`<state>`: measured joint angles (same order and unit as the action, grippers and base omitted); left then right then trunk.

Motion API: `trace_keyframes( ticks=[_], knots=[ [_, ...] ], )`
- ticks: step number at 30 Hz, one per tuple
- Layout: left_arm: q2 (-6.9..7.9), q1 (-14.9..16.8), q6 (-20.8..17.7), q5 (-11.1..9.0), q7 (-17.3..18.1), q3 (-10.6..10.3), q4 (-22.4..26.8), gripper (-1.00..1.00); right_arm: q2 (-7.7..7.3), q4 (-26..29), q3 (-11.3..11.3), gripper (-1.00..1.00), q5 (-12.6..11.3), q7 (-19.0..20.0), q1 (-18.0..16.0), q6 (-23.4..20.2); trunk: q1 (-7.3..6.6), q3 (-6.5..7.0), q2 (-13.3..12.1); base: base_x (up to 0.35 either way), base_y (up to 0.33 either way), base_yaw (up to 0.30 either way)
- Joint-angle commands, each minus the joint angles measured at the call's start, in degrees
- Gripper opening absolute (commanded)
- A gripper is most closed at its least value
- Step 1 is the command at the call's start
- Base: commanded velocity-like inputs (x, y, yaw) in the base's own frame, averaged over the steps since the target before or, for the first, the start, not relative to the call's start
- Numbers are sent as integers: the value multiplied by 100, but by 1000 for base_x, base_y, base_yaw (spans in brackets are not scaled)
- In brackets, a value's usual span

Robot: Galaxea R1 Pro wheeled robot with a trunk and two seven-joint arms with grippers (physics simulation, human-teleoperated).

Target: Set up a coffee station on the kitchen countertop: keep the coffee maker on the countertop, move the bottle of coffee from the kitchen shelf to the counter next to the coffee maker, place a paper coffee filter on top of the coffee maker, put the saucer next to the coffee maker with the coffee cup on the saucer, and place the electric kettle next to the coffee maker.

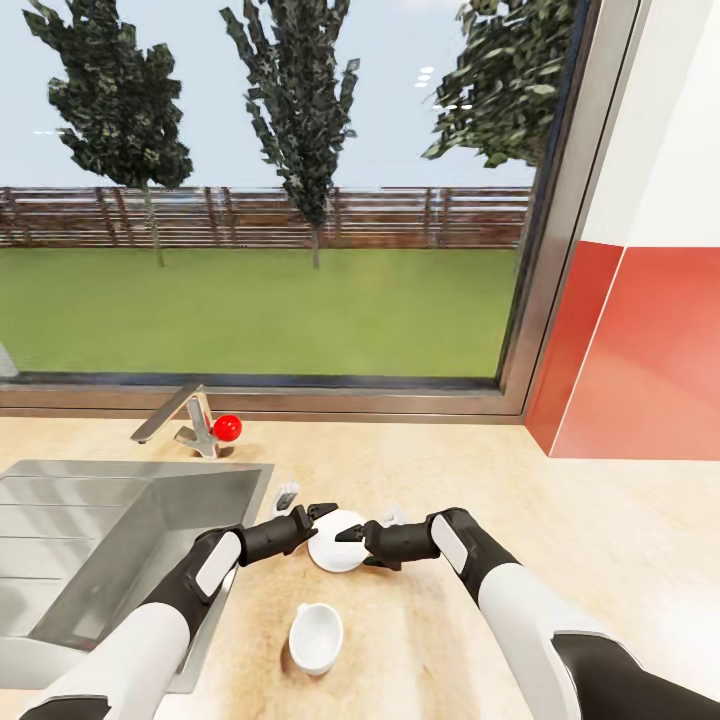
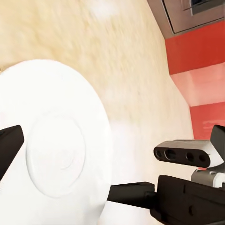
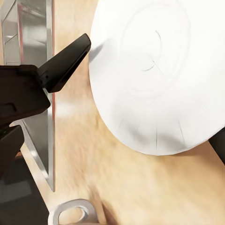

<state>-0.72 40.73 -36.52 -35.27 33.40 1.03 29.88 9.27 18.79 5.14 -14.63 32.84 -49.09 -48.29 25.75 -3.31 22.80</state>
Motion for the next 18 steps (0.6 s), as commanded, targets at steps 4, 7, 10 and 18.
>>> trace_keyframes(
  ticks=[4,7,10,18],
  knots=[
    [1,5,-39,-24,0,11,1,100,5,-3,40,100,59,0,-4,-30,4,-14,13,0,0,0],
    [1,5,-39,-24,0,11,1,100,5,-50,40,100,60,-4,-4,-3,4,-14,13,0,0,0],
    [1,5,-39,-24,0,11,1,100,5,-92,40,100,60,-5,-4,64,4,-14,13,0,0,0],
    [53,5,-39,-31,0,11,2,100,0,-120,40,100,65,-5,-4,115,4,-14,13,0,0,0]
  ],
)
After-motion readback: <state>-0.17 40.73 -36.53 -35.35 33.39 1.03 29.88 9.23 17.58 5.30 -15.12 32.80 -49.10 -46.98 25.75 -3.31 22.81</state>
